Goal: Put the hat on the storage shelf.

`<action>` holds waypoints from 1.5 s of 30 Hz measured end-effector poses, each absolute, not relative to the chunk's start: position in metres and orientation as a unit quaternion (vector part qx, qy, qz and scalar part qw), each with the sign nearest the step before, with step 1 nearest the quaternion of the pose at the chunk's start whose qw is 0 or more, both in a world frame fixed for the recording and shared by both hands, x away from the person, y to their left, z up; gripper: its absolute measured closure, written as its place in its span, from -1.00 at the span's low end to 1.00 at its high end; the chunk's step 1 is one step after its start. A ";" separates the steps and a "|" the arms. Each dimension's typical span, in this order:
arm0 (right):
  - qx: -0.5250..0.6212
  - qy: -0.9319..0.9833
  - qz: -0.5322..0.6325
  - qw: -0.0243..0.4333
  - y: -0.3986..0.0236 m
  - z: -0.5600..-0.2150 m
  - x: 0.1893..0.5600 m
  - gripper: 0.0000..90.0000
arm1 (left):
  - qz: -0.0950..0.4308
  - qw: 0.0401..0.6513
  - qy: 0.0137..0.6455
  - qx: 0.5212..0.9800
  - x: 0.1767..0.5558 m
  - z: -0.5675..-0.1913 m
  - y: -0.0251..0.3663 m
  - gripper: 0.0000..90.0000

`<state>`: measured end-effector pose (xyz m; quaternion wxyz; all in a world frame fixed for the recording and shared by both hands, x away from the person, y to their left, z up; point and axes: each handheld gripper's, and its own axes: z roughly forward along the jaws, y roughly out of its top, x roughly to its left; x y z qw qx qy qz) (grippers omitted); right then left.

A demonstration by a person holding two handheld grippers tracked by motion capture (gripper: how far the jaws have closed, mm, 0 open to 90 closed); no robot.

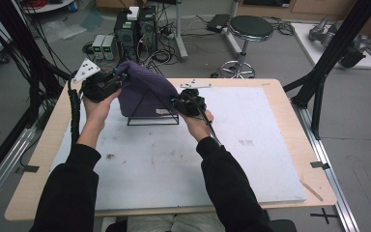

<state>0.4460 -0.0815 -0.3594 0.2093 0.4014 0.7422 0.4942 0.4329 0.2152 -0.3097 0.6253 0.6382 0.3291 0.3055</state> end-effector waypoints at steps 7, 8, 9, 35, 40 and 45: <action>0.418 0.745 0.480 0.201 -0.080 -0.371 0.447 0.74 | 0.293 0.615 0.346 0.645 0.434 -0.324 0.215 0.74; 0.422 0.744 0.478 0.200 -0.080 -0.373 0.447 0.74 | 0.294 0.611 0.346 0.648 0.434 -0.325 0.215 0.74; 0.426 0.743 0.476 0.199 -0.080 -0.375 0.448 0.74 | 0.294 0.610 0.345 0.650 0.435 -0.327 0.215 0.74; 0.468 0.729 0.462 0.191 -0.093 -0.380 0.456 -0.20 | 0.274 0.607 0.349 0.660 0.438 -0.337 0.211 0.16; 0.464 0.725 0.465 0.208 -0.102 -0.373 0.455 -0.34 | 0.277 0.612 0.359 0.648 0.438 -0.337 0.212 -0.17; 0.440 0.725 0.479 0.227 -0.111 -0.365 0.455 -0.58 | 0.281 0.614 0.368 0.639 0.436 -0.335 0.218 -0.35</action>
